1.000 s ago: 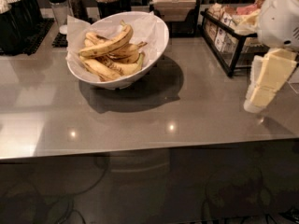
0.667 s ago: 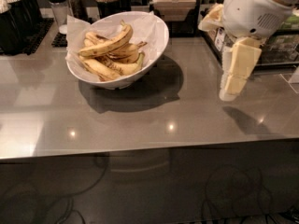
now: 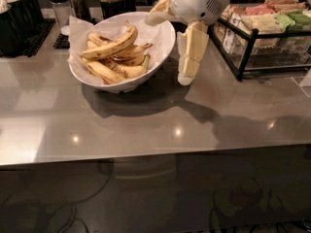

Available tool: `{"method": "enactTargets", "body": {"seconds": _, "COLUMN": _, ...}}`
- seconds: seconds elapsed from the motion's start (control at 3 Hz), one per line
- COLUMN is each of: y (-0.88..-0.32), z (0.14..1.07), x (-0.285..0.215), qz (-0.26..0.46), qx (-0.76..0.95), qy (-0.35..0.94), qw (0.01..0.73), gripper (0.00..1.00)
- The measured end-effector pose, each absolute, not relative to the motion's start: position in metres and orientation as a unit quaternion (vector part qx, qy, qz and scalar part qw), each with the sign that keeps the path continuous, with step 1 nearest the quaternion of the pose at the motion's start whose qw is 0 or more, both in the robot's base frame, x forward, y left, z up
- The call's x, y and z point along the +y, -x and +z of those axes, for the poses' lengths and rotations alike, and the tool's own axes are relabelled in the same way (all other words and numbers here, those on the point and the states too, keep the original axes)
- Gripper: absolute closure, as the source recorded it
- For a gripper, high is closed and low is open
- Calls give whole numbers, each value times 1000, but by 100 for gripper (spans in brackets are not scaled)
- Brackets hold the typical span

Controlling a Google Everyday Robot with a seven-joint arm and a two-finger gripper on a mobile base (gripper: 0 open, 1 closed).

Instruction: Pick banana from white bowl

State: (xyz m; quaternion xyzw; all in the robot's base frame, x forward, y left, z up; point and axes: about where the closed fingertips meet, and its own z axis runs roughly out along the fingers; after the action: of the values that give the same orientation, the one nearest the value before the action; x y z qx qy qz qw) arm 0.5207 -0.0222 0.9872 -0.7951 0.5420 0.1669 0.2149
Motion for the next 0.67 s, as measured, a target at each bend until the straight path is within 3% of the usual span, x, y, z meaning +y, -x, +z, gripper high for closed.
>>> {"method": "enactTargets", "body": {"seconds": 0.33, "y": -535, "z": 992, "x": 20, "qz": 219, "qx": 499, "qy": 803, "qw": 240, "gripper": 0}}
{"method": "enactTargets", "body": {"seconds": 0.67, "y": -543, "z": 996, "x": 27, "qz": 215, "qx": 501, "qy": 797, "qw": 259, "gripper": 0}}
